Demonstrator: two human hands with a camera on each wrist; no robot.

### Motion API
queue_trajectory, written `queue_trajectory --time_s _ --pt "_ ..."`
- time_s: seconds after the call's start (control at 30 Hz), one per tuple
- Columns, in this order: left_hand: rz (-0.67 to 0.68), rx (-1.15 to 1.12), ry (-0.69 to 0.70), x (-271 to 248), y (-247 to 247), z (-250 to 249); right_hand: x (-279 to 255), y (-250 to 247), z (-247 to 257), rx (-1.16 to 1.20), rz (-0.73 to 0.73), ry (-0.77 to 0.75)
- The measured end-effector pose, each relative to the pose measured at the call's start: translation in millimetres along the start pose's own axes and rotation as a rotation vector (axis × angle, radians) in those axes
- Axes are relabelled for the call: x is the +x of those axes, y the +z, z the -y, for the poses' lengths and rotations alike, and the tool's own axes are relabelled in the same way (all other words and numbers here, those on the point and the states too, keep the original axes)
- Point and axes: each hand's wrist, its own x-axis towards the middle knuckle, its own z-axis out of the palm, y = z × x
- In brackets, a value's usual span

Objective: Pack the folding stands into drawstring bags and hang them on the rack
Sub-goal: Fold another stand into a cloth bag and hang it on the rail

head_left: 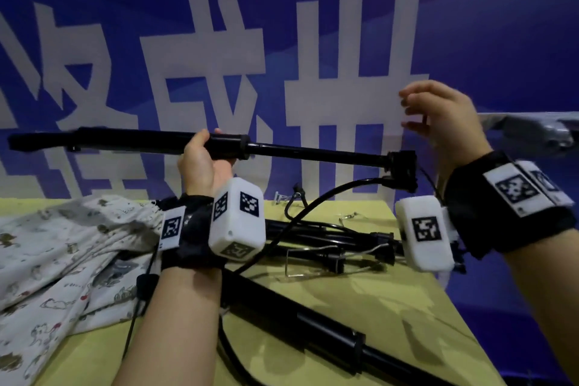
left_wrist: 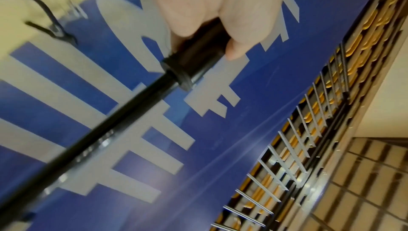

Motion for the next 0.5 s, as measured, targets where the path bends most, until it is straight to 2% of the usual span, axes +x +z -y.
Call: queue_trajectory --time_s 0.1,0.2,0.27,0.37,0.43,0.5 --pt "0.025 0.104 0.036 9 12 -8 16 -1 4 0.181 -0.082 0.110" --pt "0.031 0.083 0.132 18 6 -10 28 -6 7 0.398 -0.093 0.201" --pt "0.023 0.088 0.195 21 5 -11 33 -10 4 0.444 -0.125 0.225" --pt "0.039 0.058 0.229 20 6 -15 33 -3 -13 0.292 -0.103 0.265" --pt "0.044 0.059 0.264 18 8 -17 35 10 -26 0.147 -0.029 0.308" --pt "0.081 0.111 0.235 18 8 -18 40 20 -33 0.058 0.047 0.341"
